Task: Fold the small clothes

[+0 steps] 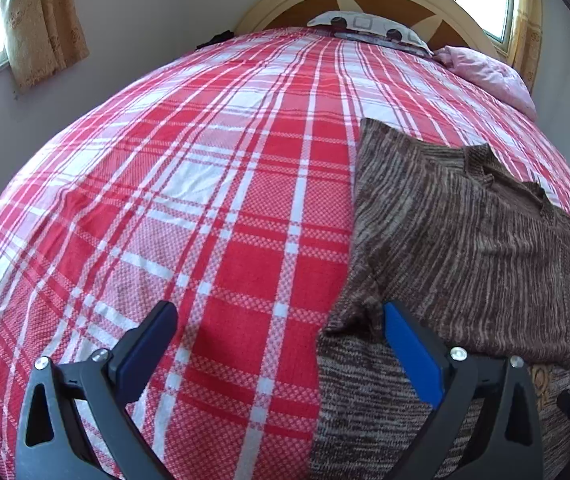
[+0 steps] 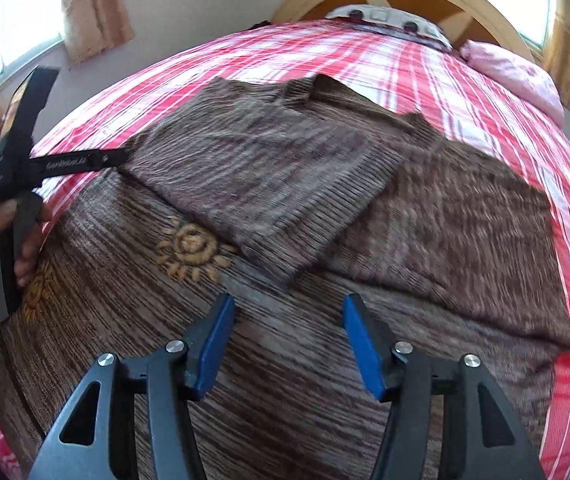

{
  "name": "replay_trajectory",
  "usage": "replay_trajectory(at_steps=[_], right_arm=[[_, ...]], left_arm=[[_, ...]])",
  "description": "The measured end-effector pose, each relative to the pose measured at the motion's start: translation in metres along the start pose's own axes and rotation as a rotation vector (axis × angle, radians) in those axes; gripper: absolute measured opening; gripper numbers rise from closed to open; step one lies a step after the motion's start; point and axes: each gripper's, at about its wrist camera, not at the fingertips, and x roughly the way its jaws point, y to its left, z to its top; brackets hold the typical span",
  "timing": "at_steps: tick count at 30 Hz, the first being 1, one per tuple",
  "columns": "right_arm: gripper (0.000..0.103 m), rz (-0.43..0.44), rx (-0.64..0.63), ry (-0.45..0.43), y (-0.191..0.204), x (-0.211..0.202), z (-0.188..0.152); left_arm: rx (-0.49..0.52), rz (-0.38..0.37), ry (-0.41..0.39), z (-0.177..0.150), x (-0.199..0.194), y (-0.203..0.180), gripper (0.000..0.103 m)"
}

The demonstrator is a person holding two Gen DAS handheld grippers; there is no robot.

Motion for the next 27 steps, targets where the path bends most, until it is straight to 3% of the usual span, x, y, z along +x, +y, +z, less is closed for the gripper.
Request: replay_trajectory(at_steps=[5,14,27], right_arm=[[0.059,0.035,0.053,0.004,-0.010,0.000,-0.005],[0.059,0.018,0.051,-0.011,-0.010,-0.003,-0.009],[0.059,-0.069,0.024,-0.050,-0.021,-0.039,-0.041]], left_arm=[[0.021,0.004,0.005,-0.005,-0.004,-0.002,0.103],[0.067,0.007,0.018,-0.015,-0.012,-0.007,0.103],[0.138,-0.031,-0.015,-0.051,-0.051,-0.013,0.103]])
